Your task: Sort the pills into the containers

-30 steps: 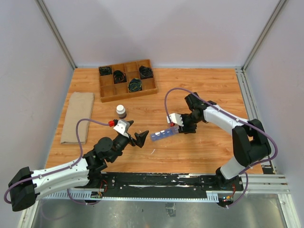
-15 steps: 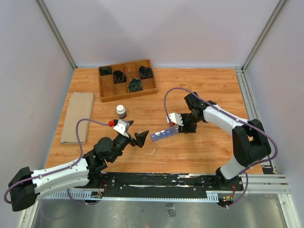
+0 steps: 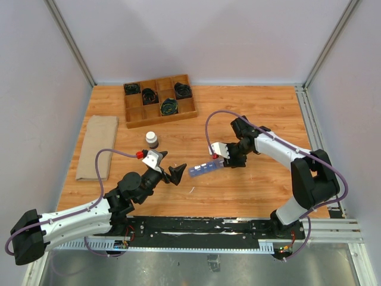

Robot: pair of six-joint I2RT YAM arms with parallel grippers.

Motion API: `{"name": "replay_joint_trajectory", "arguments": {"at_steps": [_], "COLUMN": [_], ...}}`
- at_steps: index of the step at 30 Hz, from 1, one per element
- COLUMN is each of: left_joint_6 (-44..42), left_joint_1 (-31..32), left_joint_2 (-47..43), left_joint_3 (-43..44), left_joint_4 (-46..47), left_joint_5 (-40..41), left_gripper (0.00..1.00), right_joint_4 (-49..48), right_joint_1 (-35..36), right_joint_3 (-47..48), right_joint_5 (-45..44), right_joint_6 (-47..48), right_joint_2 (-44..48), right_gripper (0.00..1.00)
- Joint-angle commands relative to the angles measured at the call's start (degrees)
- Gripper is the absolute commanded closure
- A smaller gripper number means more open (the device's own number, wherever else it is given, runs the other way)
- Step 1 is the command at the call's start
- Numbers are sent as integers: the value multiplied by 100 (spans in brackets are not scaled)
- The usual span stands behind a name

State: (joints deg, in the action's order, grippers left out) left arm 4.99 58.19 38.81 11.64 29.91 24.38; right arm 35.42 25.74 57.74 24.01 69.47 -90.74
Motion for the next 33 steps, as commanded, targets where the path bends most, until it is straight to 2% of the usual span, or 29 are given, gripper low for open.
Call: {"name": "replay_joint_trajectory", "arguments": {"at_steps": [1,4,6,9,11,14,17,20,22,25,27,30,33], "left_joint_6": [28,28,29,28,28,28,28,30,28,33,28,29,28], "left_joint_1": [-41,-43,-39,-42,-42,-42,-42,-41,-44,-38,-40,-37,-44], "left_joint_2": [-75,-84,-88,-97,-104,-108,-106,-121,-120,-129,-111,-114,-102], "left_joint_3": [-39,-47,-50,-55,-59,-61,-70,-65,-66,-65,-70,-66,-60], "left_joint_4": [219,226,225,225,225,221,223,228,225,230,229,220,234], "left_joint_5": [72,72,69,73,72,71,71,75,73,68,60,71,64], "left_gripper": [1,1,1,1,1,1,1,1,1,1,1,1,1], "right_joint_4": [-370,303,-238,186,-176,99,-181,248,-313,468,-153,257,-133], "right_joint_1": [98,103,140,134,165,165,187,191,195,188,199,184,206], "right_joint_3": [-55,197,-10,134,-14,54,-26,95,-83,239,7,160,11], "right_joint_5": [-263,105,-229,-57,-307,-85,-359,-3,-363,107,-241,-51,-309], "right_joint_6": [-210,14,-189,-19,-130,13,-95,55,-180,99,-162,-22,-134], "right_joint_2": [96,-6,56,-62,2,1,19,9,90,-98,-2,-76,2], "right_gripper": [93,92,93,93,93,93,93,93,94,93,94,94,95]}}
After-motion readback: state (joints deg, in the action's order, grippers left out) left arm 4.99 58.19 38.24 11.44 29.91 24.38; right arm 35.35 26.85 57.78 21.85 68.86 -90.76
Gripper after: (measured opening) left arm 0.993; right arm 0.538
